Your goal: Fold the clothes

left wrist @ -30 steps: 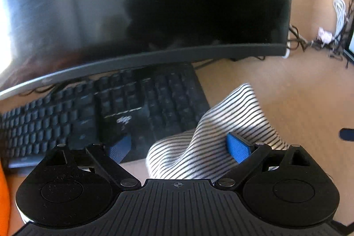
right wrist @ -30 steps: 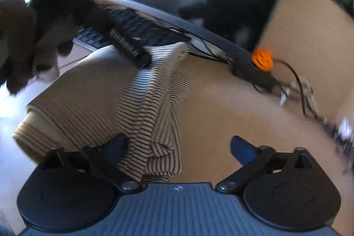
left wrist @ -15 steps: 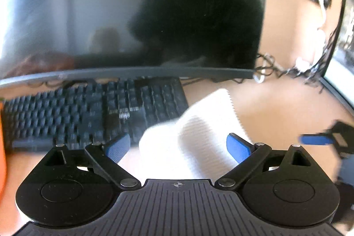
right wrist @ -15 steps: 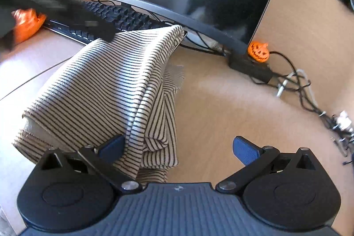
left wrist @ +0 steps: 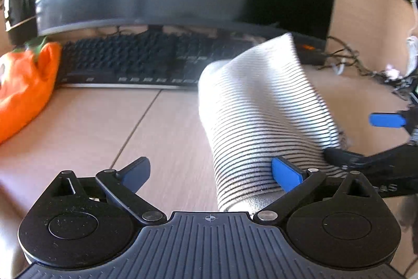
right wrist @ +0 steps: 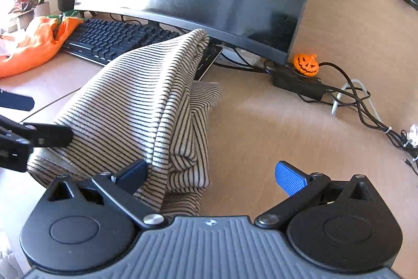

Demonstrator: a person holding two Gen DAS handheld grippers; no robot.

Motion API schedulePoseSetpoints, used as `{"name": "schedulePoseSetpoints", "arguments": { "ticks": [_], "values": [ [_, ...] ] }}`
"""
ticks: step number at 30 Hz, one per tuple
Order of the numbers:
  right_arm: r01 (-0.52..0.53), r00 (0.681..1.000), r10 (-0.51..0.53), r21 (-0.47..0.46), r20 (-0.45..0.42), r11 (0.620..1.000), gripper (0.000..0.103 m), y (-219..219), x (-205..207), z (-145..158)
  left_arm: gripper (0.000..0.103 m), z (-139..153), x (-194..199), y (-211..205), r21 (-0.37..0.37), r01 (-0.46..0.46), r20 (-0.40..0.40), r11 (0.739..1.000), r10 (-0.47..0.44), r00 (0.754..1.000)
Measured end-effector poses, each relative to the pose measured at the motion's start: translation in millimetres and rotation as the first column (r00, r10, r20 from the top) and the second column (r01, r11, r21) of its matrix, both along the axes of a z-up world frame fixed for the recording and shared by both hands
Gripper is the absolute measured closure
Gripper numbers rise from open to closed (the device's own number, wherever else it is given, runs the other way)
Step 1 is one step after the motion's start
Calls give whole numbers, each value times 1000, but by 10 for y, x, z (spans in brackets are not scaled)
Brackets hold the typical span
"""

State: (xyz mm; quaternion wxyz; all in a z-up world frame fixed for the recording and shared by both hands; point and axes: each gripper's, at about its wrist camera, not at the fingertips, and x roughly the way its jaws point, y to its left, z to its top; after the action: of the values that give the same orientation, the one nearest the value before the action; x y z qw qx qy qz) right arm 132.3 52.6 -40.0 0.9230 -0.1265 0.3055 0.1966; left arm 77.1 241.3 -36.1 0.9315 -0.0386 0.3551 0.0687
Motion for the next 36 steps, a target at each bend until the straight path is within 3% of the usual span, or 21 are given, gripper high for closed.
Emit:
{"name": "schedulePoseSetpoints", "arguments": {
  "ticks": [3, 5, 11, 15, 19, 25, 27, 30, 36],
  "values": [
    [32, 999, -32, 17, -23, 999, 0, -41, 29, -20, 0, -20, 74, -85, 66, 13, -4, 998, -13, 1000],
    [-7, 1000, 6, -21, -27, 1000, 0, 10, 52, -77, 0, -38, 96, -125, 86, 14, -6, 996, -13, 1000],
    [-72, 996, 71, -23, -44, 997, 0, 91, 169, -134, 0, -79, 43, -104, 52, -60, 11, 997, 59, 998],
    [-90, 992, 94, 60, -80, 994, 0, -74, 146, -4, 0, -46, -101, -152, 34, -115, 59, 993, 113, 992],
    [-98, 994, 104, 151, -28, 984, 0, -369, -201, 193, 0, 91, -473, -316, 28, -151, 117, 988, 147, 982],
    [31, 994, -55, 250, 89, 968, 0, -864, -974, 189, 0, 145, -1365, -816, 9, -183, 194, 983, 178, 965],
    [68, 991, -95, 258, 92, 964, 0, -959, -1243, 68, 0, 45, -1542, -941, -4, -198, 198, 980, 194, 961],
    [20, 994, -41, 202, 101, 979, 0, -965, -1466, -55, 0, -62, -1646, -1041, -16, -198, 160, 980, 198, 967],
    [-6, 993, -15, 185, 115, 983, 0, -983, -1594, -24, 0, -69, -1718, -1053, -23, -227, 123, 974, 228, 966]
  ]
}}
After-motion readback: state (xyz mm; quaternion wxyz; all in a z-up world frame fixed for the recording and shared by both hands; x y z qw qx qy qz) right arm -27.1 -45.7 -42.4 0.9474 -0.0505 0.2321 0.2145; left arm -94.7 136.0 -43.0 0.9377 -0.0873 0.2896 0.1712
